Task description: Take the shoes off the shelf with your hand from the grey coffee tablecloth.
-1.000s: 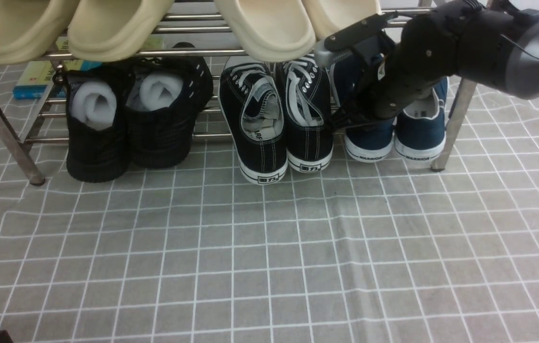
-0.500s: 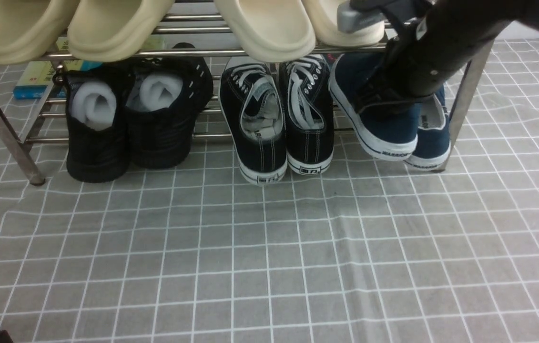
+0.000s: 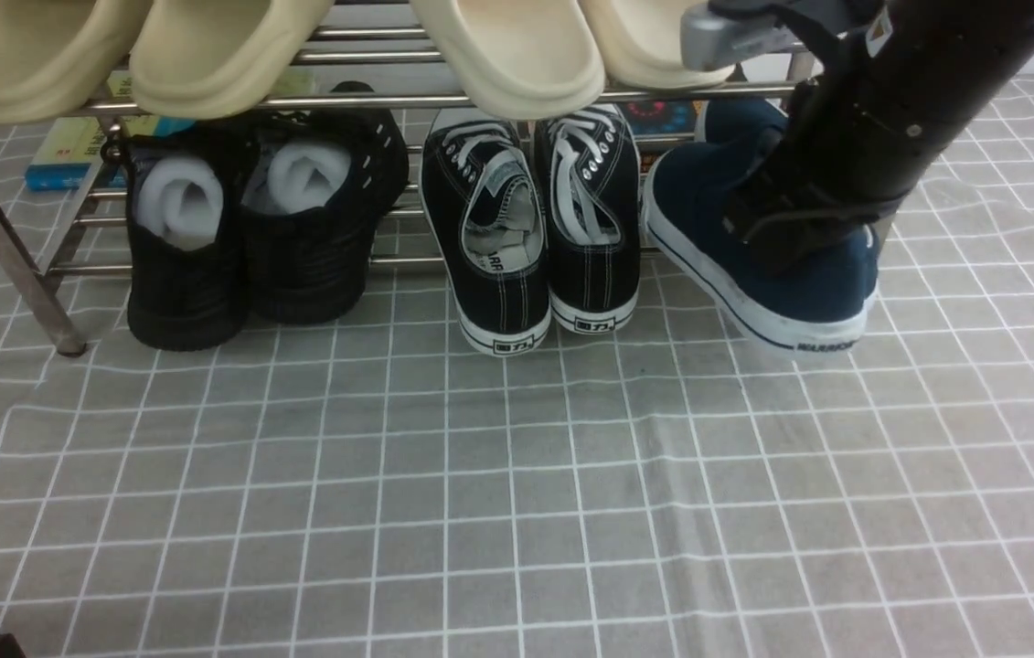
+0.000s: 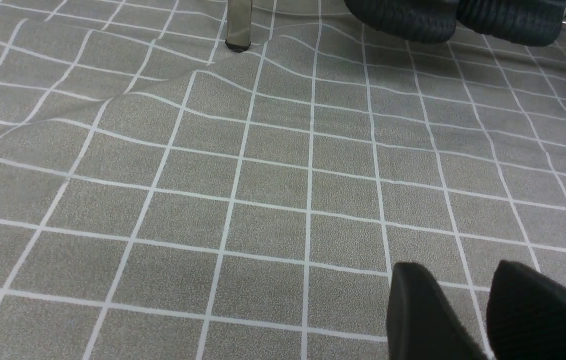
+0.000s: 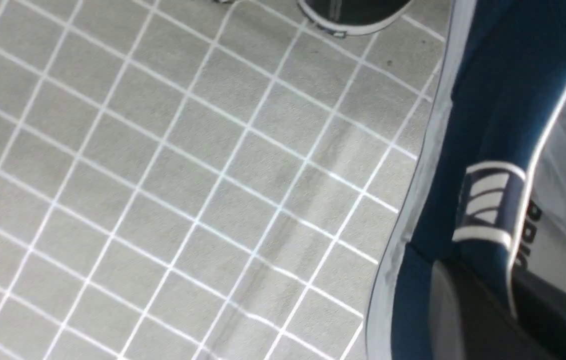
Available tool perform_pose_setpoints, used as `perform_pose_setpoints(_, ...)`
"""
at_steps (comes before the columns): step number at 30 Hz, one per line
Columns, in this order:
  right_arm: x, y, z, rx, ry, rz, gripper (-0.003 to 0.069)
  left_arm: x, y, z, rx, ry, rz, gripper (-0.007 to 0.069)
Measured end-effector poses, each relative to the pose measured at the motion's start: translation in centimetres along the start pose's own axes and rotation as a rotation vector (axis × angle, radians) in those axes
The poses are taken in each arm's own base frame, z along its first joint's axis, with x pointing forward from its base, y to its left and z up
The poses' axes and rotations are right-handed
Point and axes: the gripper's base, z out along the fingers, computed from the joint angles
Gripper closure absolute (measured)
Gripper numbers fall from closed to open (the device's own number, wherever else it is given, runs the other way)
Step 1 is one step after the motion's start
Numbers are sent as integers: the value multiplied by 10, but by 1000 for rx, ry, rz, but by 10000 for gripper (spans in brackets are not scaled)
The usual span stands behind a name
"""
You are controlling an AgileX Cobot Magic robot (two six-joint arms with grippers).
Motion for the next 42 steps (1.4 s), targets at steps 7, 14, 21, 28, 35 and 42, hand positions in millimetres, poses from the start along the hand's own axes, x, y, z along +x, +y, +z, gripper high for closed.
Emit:
perform_pose_setpoints(7,26,24,-25,-15,-3,6,615,0,0,0,0,0,0,385)
perform_pose_setpoints(14,71,36,-38,-29,26,46,615,0,0,0,0,0,0,385)
perform_pose_setpoints(21,102,54,-11,-52,149,0,615,0,0,0,0,0,0,385)
perform_pose_setpoints(28,99,59,23,-53,105,-8,616,0,0,0,0,-1,0,385)
perform_pose_setpoints(35,87,56,44,-16,53,-35,616,0,0,0,0,-1,0,385)
perform_pose_setpoints(42,83,57,83,-11,123,-26,536,0,0,0,0,-1,0,385)
